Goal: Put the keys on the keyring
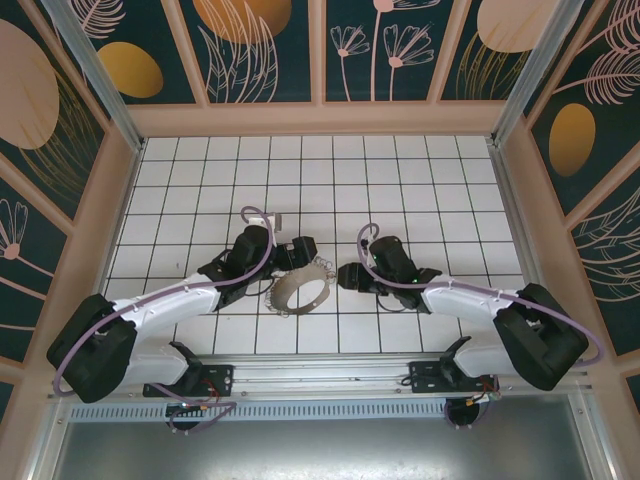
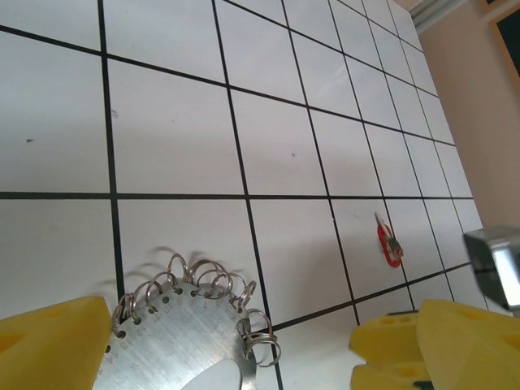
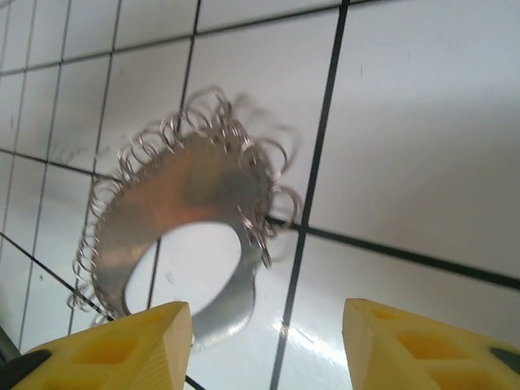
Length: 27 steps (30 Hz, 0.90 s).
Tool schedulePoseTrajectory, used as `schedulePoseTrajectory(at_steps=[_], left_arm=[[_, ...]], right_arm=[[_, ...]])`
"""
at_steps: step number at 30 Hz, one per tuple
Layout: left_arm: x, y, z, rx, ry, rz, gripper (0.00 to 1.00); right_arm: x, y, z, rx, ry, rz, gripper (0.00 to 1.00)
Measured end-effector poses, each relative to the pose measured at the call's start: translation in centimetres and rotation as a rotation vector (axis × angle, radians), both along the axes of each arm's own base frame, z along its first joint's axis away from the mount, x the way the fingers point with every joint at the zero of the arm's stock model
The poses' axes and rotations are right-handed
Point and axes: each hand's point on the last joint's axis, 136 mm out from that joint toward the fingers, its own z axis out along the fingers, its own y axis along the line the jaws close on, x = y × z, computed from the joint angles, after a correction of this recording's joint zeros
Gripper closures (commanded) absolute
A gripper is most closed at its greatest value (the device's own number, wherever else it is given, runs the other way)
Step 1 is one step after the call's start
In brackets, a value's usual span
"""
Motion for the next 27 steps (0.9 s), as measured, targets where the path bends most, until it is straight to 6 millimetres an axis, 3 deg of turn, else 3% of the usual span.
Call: schedulePoseTrajectory(at_steps=[10, 16, 27], left_arm=[[0.0, -0.1, -0.4, 0.003, 0.009, -0.006, 0.04], [0.0, -0.2, -0.4, 0.003, 0.009, -0.005, 0.04], [0.1, -0.2, -0.3, -0.001, 0.004, -0.006, 0.03]], right_arm=[[-0.6, 2.0, -2.0, 0.004, 0.058, 0.045, 0.62], [0.0, 2.9, -2.1, 0.001, 0.057, 0.058, 0.63], [0.3, 3.8, -2.3, -0.016, 0.040, 0.097, 0.81]])
